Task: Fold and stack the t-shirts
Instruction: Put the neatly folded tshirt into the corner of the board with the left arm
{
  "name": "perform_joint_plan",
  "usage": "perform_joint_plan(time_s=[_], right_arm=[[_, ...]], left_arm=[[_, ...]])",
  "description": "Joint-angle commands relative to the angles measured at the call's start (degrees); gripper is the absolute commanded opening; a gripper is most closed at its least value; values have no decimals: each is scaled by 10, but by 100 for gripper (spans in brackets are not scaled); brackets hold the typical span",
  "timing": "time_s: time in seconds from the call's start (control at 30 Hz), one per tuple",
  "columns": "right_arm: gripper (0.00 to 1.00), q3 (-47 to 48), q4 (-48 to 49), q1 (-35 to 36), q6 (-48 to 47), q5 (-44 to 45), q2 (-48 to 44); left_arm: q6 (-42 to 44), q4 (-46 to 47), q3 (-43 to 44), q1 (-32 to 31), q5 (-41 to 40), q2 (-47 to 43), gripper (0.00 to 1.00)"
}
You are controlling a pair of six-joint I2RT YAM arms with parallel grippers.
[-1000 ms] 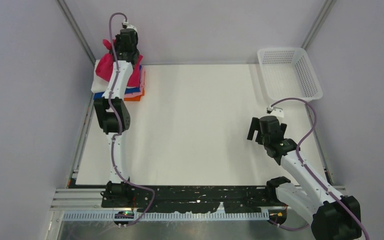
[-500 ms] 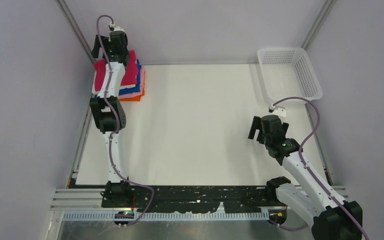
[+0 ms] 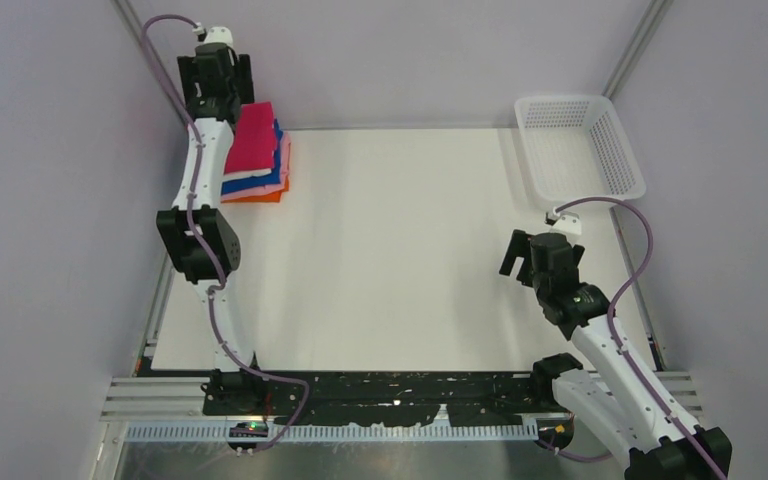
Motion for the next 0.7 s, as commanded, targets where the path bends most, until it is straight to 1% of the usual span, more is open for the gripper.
perform_joint_plan(time_s=[0.0, 0.07, 0.23, 0.33, 0.67], right_arm=[[95, 12, 16, -3, 6, 4, -6], [95, 9, 15, -3, 8, 2, -8], [95, 6, 5, -3, 5, 16, -20], [95, 3, 9, -3, 4, 16, -21], [95, -1, 12, -2, 1, 16, -13]], left_arm=[[-163, -12, -23, -1, 207, -21, 100], [-211, -15, -26, -1, 243, -10, 100], [-294, -14, -36, 0, 246, 24, 100], [-342, 9, -66, 2, 264, 35, 100], [-424, 24, -75, 1, 301, 100, 100]])
